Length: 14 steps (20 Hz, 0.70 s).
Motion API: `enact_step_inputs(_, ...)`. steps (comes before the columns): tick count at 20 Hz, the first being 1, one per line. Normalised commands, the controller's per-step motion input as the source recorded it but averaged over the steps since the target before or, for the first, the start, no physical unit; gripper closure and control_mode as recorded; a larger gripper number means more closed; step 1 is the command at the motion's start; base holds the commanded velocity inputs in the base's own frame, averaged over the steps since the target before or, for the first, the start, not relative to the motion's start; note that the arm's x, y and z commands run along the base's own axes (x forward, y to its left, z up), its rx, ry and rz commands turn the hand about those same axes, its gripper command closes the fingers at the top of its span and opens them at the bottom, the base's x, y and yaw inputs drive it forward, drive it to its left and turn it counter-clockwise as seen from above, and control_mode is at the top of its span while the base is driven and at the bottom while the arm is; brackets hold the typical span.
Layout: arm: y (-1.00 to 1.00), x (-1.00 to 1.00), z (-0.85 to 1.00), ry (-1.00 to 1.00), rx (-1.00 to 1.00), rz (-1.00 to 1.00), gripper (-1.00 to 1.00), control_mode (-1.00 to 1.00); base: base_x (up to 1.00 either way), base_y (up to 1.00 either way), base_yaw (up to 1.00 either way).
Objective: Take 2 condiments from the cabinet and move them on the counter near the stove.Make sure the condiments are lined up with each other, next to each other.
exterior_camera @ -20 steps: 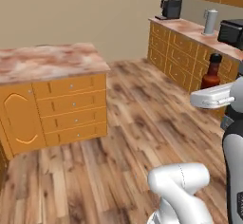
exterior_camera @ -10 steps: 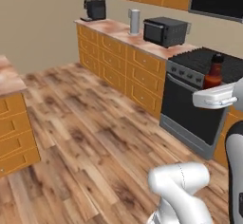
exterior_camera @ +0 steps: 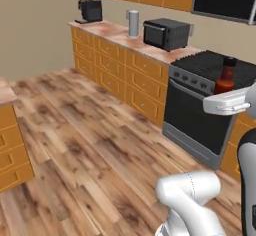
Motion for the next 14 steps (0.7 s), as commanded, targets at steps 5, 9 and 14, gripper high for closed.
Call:
enact_step_inputs(5, 0.00, 0.00, 0.00, 0.00, 0.00, 0.00, 1.00, 1.00, 0.92, 0.00, -0.19)
enact_step_inputs(9, 0.00, 0.00, 0.00, 0.00, 0.00, 0.00, 1.00, 1.00, 0.95, 0.00, -0.21)
enact_step_inputs(14, 0.00, 0.00, 0.00, 0.00, 0.00, 0.00, 1.00, 1.00, 0.95, 0.00, -0.23)
